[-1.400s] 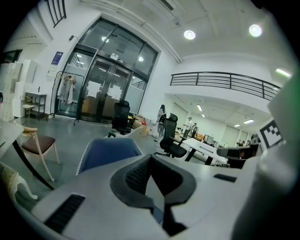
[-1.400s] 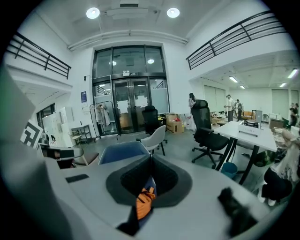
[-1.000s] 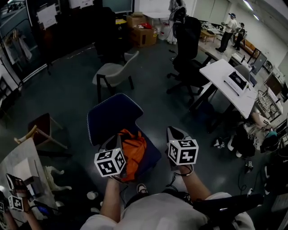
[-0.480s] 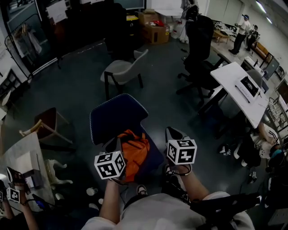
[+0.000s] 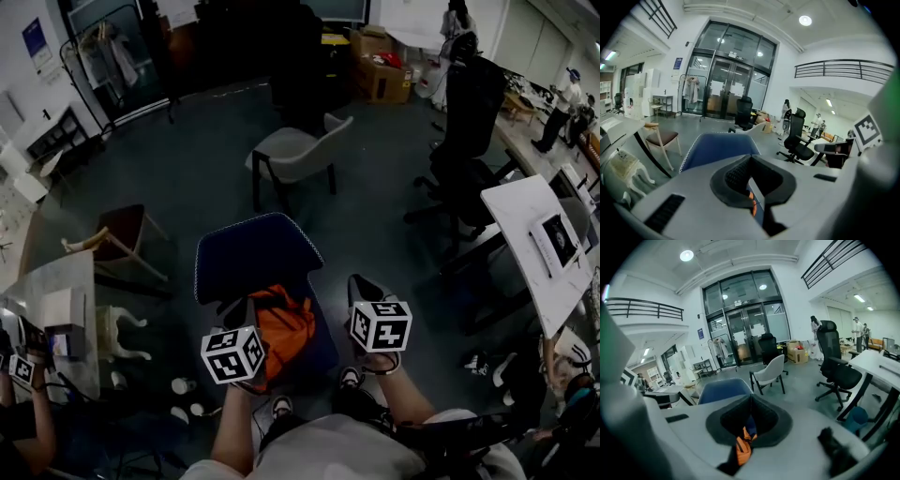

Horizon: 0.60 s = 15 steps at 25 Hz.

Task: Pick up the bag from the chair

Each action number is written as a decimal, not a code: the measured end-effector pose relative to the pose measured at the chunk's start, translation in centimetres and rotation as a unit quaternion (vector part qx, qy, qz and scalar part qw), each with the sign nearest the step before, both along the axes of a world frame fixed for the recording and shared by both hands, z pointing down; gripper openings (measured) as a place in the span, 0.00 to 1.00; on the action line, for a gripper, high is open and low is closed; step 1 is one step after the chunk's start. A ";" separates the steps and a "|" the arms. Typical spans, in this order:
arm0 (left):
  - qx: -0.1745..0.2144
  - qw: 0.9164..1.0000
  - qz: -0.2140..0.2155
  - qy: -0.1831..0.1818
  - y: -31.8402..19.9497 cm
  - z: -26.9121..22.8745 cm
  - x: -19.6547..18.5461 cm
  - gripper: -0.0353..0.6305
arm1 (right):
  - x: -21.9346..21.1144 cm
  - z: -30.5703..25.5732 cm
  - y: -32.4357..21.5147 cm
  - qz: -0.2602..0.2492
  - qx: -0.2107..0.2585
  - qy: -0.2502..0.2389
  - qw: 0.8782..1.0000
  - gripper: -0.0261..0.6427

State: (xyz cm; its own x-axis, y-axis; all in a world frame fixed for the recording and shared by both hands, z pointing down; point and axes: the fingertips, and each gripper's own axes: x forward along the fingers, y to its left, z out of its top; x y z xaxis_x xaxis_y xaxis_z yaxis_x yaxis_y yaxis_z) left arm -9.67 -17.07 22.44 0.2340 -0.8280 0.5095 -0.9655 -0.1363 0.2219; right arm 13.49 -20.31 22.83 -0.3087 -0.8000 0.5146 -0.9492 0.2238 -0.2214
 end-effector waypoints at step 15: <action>-0.080 0.994 -0.068 -0.013 1.7 9.0 -2.1 0.07 | -2.0 9.0 -2.0 -0.036 -0.076 -0.015 0.996 0.09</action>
State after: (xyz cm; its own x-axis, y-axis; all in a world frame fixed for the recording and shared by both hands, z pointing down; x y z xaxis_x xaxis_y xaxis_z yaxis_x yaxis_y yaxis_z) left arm -11.74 -15.40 31.43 0.1118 -0.7585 0.6421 -0.9781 0.0302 0.2060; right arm 11.52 -22.34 31.83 -0.3792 -0.6889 0.6178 -0.9244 0.2518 -0.2866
